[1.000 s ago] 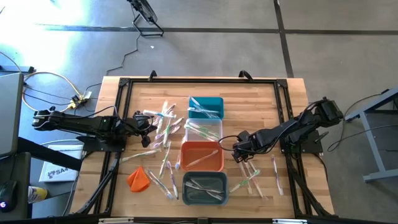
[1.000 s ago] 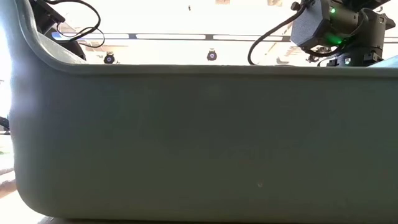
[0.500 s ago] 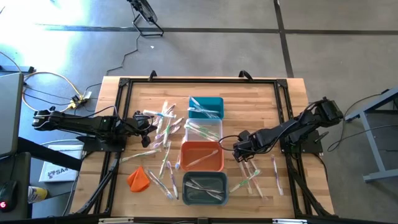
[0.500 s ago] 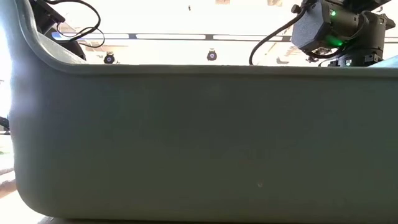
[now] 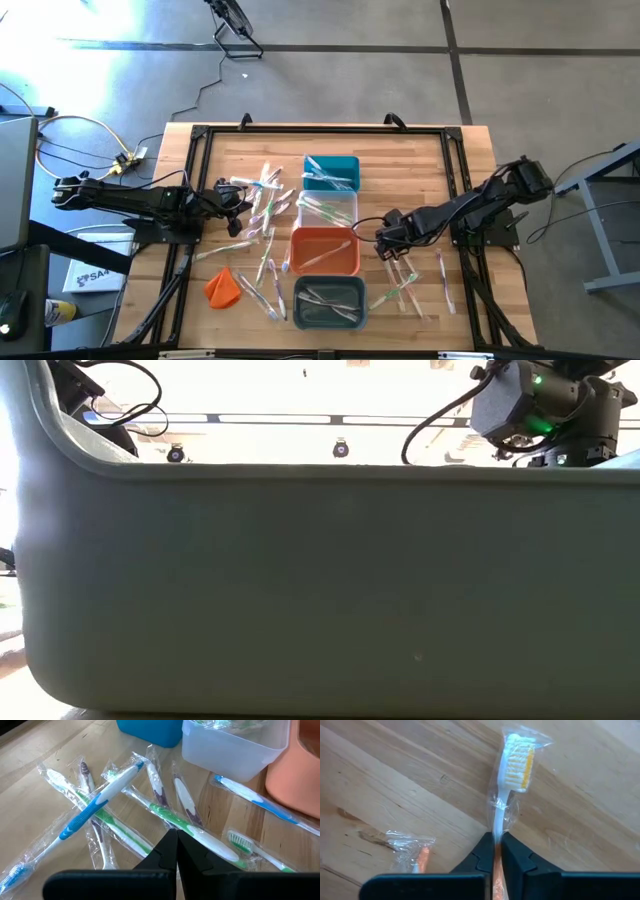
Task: Pick & Place Toothbrushes
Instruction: Put the orange toothbrush into the orange bin
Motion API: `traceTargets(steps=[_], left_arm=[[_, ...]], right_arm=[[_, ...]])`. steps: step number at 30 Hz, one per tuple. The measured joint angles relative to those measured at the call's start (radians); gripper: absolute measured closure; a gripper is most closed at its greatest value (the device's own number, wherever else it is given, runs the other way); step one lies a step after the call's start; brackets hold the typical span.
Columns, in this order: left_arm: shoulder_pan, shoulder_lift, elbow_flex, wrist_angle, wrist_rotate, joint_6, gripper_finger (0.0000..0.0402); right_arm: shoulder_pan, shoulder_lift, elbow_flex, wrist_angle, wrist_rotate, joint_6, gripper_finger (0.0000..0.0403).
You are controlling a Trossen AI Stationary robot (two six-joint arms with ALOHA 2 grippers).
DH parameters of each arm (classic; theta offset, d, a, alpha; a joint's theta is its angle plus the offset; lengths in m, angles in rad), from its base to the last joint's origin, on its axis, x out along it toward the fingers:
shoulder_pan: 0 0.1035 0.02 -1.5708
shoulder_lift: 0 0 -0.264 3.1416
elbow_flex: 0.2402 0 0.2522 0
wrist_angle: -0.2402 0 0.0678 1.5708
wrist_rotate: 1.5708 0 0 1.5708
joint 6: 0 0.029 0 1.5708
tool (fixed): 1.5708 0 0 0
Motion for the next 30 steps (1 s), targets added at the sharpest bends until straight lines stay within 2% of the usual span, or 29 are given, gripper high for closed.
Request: traceTargets(steps=[12, 23, 30], left_arm=[[0.0, 0.0, 0.0, 0.0, 0.0, 0.0, 0.0401], [0.0, 0.0, 0.0, 0.0, 0.0, 0.0, 0.0401], [0.0, 0.0, 0.0, 0.0, 0.0, 0.0, 0.0401]], right_arm=[[-0.004, -0.151, 0.0, -0.018, 0.145, -0.019, 0.0402], [-0.004, -0.289, 0.002, -0.014, 0.369, -0.019, 0.0402], [-0.004, -0.371, 0.002, 0.094, 0.528, -0.087, 0.0401]])
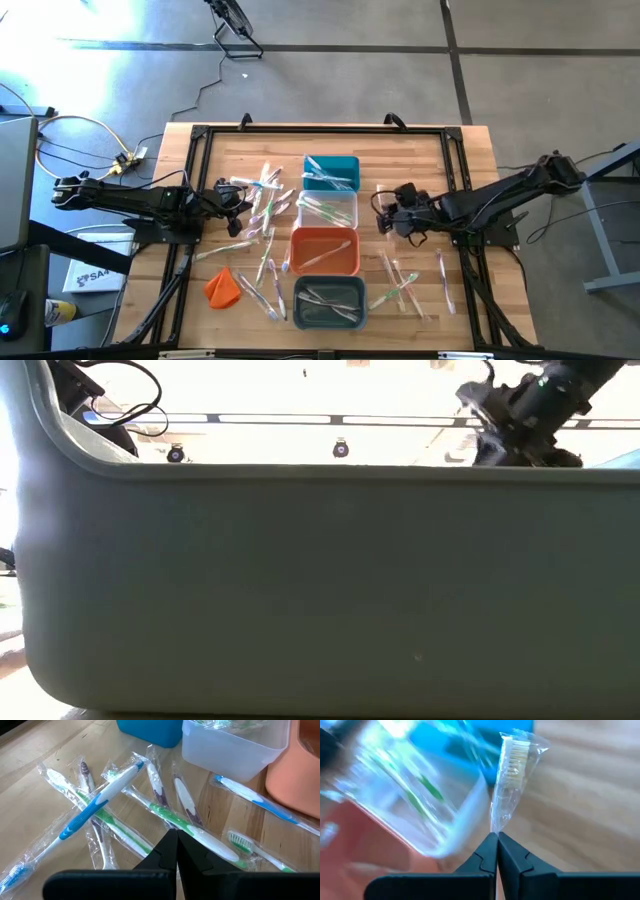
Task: Pick & Place Toothbrushes
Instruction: Put the orange toothbrush into the orange bin
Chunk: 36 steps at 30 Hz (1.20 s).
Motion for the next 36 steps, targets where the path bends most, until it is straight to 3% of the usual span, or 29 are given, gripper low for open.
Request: traceTargets(steps=[7, 18, 28, 36], left_arm=[[0.0, 0.0, 0.0, 0.0, 0.0, 0.0, 0.0401], [0.0, 0.0, 0.0, 0.0, 0.0, 0.0, 0.0401], [0.0, 0.0, 0.0, 0.0, 0.0, 0.0, 0.0401], [0.0, 0.0, 0.0, 0.0, 0.0, 0.0, 0.0401]], right_arm=[[0.0, -0.046, 0.012, 0.198, 0.101, -0.199, 0.04], [-0.029, 0.0, 0.253, 0.207, 0.116, -0.496, 0.04], [-0.08, 0.194, 0.556, 0.205, 0.091, -0.805, 0.04], [-0.106, 0.357, 0.737, 0.164, -0.046, -0.877, 0.04]])
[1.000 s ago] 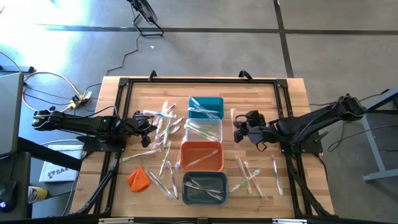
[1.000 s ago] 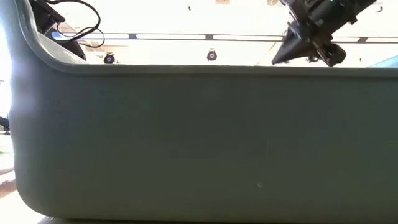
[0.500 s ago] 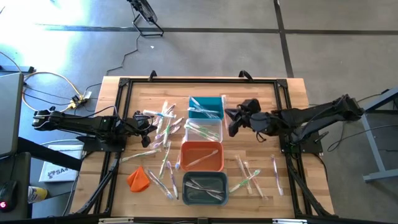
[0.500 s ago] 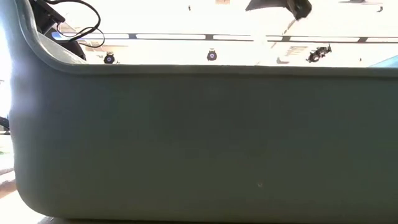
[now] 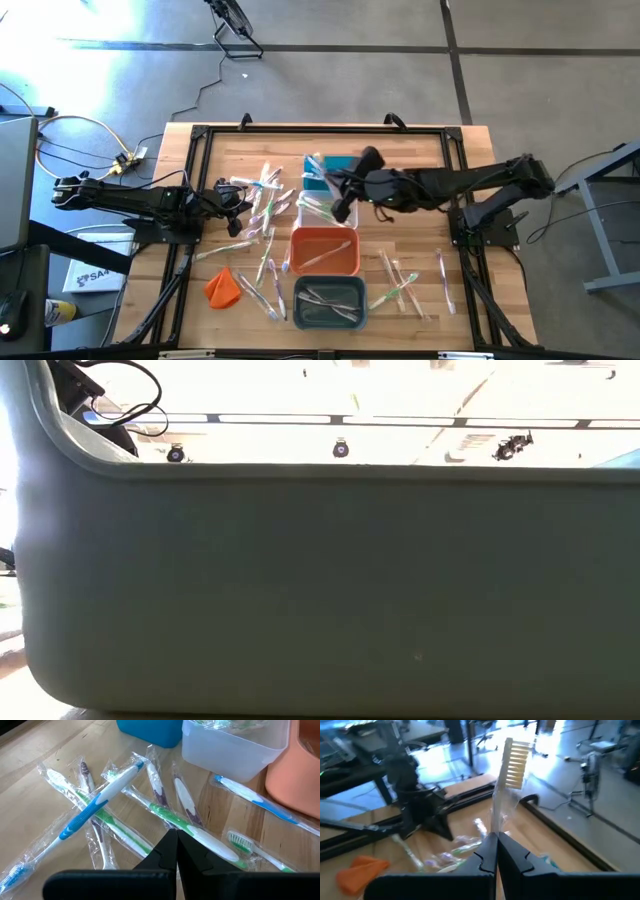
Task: Pick & Place Toothbrushes
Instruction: Put the orange toothbrush into the orange bin
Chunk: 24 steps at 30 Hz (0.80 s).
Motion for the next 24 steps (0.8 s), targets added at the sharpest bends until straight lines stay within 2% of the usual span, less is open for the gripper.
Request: traceTargets(steps=[4, 10, 17, 24], left_arm=[[0.0, 0.0, 0.0, 0.0, 0.0, 0.0, 0.0401], [0.0, 0.0, 0.0, 0.0, 0.0, 0.0, 0.0401], [0.0, 0.0, 0.0, 0.0, 0.0, 0.0, 0.0401], [0.0, 0.0, 0.0, 0.0, 0.0, 0.0, 0.0401]], right_arm=[[-0.006, 0.064, 0.058, -0.028, -0.082, 0.012, 0.04], [-0.005, 0.122, 0.076, -0.054, -0.207, 0.063, 0.04], [-0.005, 0.163, 0.076, -0.158, -0.261, 0.133, 0.04], [-0.002, 0.21, 0.076, -0.17, -0.309, 0.16, 0.04]])
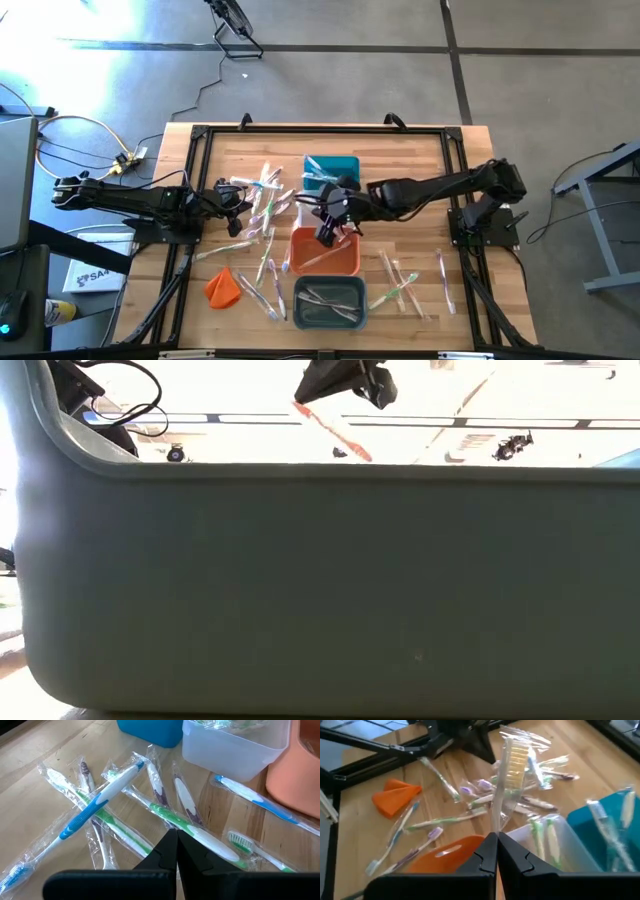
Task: Pick & Place Toothbrushes
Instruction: Put the orange toothbrush into the orange bin
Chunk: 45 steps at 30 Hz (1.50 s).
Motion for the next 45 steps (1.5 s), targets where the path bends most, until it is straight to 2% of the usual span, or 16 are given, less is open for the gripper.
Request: traceTargets(steps=[10, 23, 45], left_arm=[[0.0, 0.0, 0.0, 0.0, 0.0, 0.0, 0.0401], [0.0, 0.0, 0.0, -0.001, 0.0, 0.0, 0.0401], [0.0, 0.0, 0.0, 0.0, 0.0, 0.0, 0.0401]], right_arm=[[0.004, 0.001, -0.025, -0.003, -0.004, 0.002, 0.04], [0.035, 0.118, -0.025, 0.001, -0.043, 0.007, 0.04], [0.089, 0.227, -0.025, -0.005, -0.121, 0.061, 0.04]])
